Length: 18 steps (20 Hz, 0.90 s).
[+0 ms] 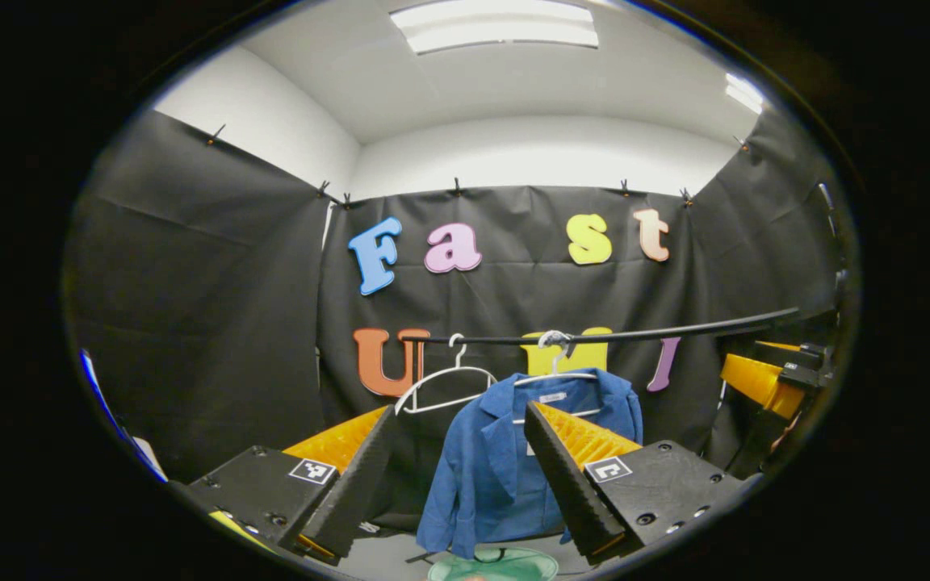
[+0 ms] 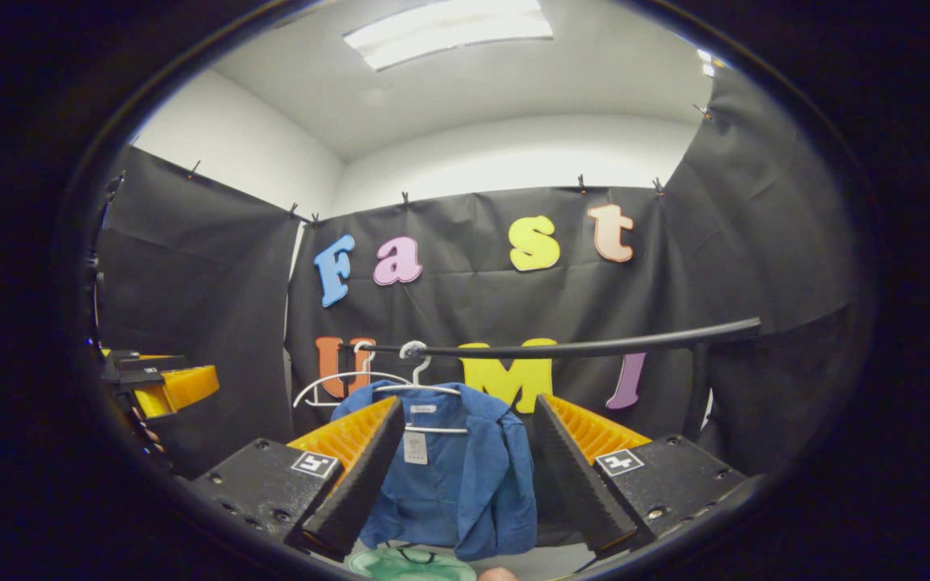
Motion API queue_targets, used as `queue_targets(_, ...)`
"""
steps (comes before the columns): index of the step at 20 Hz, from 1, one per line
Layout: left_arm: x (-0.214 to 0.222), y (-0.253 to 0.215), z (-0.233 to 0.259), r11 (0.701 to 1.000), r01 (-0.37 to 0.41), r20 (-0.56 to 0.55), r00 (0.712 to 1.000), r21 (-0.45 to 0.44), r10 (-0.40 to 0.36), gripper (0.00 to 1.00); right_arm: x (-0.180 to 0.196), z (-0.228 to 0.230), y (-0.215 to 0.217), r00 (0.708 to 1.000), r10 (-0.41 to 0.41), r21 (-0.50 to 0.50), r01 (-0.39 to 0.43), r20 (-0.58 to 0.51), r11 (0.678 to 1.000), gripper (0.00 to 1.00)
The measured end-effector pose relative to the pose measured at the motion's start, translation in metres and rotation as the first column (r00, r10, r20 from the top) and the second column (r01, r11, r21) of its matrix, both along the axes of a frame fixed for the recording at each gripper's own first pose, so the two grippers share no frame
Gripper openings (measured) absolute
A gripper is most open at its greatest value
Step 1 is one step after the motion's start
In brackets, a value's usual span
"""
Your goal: Grasp the clothes on the hanger with both hands and then place them into the laundry hamper below.
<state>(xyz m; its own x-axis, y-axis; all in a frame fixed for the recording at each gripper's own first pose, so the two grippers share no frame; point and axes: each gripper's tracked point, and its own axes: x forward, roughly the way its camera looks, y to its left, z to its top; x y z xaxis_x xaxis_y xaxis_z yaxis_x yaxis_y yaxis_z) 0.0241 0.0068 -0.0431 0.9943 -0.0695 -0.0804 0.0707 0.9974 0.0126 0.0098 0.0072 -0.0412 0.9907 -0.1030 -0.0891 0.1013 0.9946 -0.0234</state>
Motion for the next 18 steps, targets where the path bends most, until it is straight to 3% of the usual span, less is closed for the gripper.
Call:
queue_targets(7,-0.011,-0.004,-0.004,1.0,-0.011,0.0,1.0,0.007,0.011,1.0,-0.001,-0.009,-0.011,1.0,-0.016,-0.001,0.016,-0.012,1.0,1.0)
queue_targets(12,-0.001,-0.019,-0.027,1.0,0.005,-0.034,0.999,-0.002,-0.005,0.96,0.01,-0.045,-0.022,0.995,-0.046,0.014,0.047,-0.092,0.999,1.0)
queue_targets(18,0.026,-0.029,-0.062,0.999,0.03,-0.066,0.997,-0.015,-0.031,1.0,0.041,-0.085,-0.021,0.989,-0.076,-0.014,0.075,-0.128,0.997,1.0)
